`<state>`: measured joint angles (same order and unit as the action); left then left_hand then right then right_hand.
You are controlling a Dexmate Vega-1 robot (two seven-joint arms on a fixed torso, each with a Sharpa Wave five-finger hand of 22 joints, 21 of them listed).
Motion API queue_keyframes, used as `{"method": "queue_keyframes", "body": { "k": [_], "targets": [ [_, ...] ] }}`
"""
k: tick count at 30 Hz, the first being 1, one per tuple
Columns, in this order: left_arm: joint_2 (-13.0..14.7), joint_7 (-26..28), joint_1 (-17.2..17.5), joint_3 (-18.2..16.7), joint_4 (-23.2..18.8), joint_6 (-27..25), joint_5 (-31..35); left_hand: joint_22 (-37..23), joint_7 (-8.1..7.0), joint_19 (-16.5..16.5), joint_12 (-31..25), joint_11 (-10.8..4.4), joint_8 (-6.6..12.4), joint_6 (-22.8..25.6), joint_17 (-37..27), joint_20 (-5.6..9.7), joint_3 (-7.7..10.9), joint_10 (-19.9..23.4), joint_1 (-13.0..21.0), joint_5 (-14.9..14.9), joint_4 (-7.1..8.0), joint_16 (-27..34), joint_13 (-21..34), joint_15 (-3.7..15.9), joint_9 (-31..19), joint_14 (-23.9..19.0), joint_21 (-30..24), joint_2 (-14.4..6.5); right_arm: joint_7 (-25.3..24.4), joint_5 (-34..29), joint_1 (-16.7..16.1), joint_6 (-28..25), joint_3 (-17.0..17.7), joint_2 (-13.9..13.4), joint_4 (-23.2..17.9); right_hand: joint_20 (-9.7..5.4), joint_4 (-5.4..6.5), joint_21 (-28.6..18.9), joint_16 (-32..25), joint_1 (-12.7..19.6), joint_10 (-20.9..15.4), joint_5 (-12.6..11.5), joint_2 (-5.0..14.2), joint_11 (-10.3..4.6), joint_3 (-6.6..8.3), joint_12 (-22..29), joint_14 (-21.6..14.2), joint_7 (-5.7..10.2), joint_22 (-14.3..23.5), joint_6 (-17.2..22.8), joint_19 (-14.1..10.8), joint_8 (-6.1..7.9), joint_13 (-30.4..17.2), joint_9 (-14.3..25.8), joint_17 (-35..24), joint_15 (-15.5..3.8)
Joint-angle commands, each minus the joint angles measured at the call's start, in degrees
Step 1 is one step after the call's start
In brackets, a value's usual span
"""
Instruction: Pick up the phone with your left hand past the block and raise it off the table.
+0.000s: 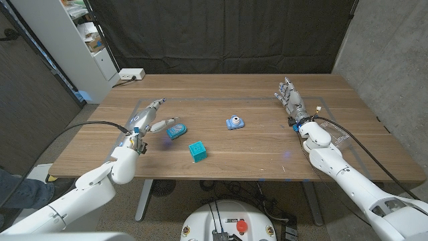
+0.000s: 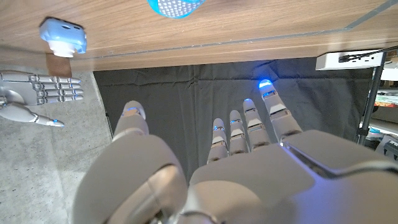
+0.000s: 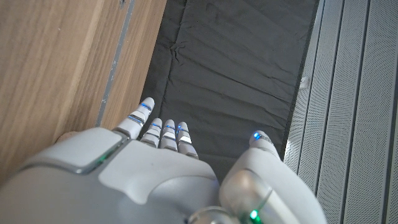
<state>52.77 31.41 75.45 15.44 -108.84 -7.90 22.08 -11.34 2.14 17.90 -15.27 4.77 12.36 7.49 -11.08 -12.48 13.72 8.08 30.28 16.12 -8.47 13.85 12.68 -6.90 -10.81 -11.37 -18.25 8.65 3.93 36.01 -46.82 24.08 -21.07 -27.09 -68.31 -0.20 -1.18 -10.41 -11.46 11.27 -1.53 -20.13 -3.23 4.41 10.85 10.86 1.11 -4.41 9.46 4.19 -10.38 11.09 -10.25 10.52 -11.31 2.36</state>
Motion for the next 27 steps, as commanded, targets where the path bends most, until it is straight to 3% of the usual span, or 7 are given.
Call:
{"method": "queue_keyframes", "body": {
  "k": [1, 12, 27],
  "targets": [
    [1.33, -0.57, 0.75, 0.12, -0.19, -1.44, -1.01, -0.15, 0.11, 1.65, -0.65, -1.07, 0.12, 0.81, -0.16, -0.01, -0.53, 1.07, 0.61, 0.36, 0.14, 0.52, 0.29, 0.07, -0.16, -1.52, -0.82, -0.02, -0.57, -0.14, -0.35, -0.77, -0.06, -0.32, -1.30, 0.10, -0.22, -0.52, -0.24, 0.15, -0.25, -0.31, 0.43, 0.28, -0.08, 0.12, -0.04, -0.09, 0.25, 0.17, -0.60, 0.12, -0.30, 0.24, -0.31, 0.21],
    [2.11, 0.04, 0.17, 2.88, -1.19, -5.55, 3.22, -0.09, -0.07, 5.21, -1.34, -1.46, 0.73, 3.45, -0.28, -0.01, -0.64, 2.80, 1.57, 0.69, 0.25, 0.96, 0.69, 0.56, -0.23, -3.80, -1.66, -0.83, -0.25, -0.34, -0.38, -0.13, -0.36, 0.09, -0.69, 0.16, -0.26, -0.51, -0.23, 0.19, -0.30, -0.32, 0.48, 0.23, -0.13, 0.13, -0.04, -0.07, 0.24, 0.13, -0.63, 0.10, -0.31, 0.24, -0.32, 0.28],
    [2.43, -0.02, -0.56, 3.97, -0.67, -6.48, 2.65, -0.03, 0.17, 8.68, -1.98, -2.05, 1.22, 5.98, -0.39, -0.02, 0.32, 4.58, 4.36, 0.44, -0.15, 1.41, 1.07, 1.07, -0.30, -6.09, -2.44, -2.45, -0.62, -0.20, -0.97, 0.11, -0.30, 0.33, -0.75, 0.23, -0.28, -0.51, -0.28, 0.19, -0.26, -0.30, 0.55, 0.28, -0.20, 0.11, -0.16, -0.05, 0.24, 0.10, -0.65, 0.08, -0.31, 0.24, -0.34, 0.30]
  ]
}}
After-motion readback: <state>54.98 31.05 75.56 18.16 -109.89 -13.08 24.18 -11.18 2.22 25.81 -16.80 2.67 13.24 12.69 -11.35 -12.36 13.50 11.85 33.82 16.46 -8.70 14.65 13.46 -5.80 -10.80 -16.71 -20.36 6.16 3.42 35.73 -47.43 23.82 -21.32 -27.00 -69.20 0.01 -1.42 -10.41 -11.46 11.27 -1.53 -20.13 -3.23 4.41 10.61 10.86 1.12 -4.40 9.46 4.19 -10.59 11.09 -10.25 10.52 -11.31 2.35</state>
